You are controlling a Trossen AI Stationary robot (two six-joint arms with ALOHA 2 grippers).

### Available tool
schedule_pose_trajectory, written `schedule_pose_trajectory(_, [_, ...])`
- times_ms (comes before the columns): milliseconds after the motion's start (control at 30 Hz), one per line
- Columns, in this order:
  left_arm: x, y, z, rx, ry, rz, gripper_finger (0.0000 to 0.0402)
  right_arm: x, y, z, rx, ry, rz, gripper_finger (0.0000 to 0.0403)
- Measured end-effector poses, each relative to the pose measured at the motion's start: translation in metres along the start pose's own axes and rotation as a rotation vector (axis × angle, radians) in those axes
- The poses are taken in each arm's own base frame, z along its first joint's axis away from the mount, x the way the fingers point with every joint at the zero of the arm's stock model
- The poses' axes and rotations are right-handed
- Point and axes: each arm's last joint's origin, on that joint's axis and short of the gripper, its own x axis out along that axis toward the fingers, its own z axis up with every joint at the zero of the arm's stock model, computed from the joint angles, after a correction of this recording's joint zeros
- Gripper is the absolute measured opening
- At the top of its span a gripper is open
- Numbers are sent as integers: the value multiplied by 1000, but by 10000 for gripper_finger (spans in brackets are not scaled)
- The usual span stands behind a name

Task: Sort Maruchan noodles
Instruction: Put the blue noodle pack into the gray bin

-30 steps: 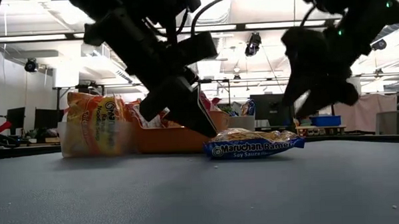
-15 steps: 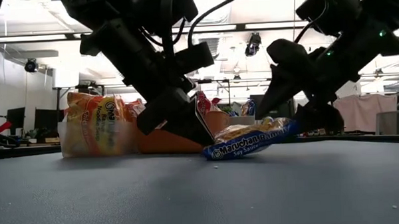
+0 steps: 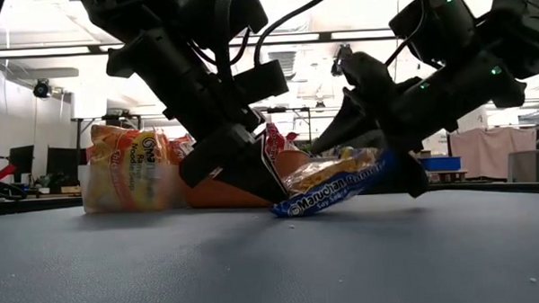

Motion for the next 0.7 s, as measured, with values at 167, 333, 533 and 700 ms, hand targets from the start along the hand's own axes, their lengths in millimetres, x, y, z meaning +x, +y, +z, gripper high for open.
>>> schedule_pose_trajectory(167, [0,0,1,17,-6,0,39,-1,2,1,3,-3,11,260])
schedule_pose_trajectory(333, [-2,0,2,27,-13,0,39,-2,2,1,-11,7,15,178])
schedule_pose_trajectory(533, [-16,0,7,64,-25,3,39,-6,7,4,-32,36,60,107])
schedule_pose_trajectory(700, [-43,7,16,132,-35,72,39,-14,17,14,-25,15,110,111])
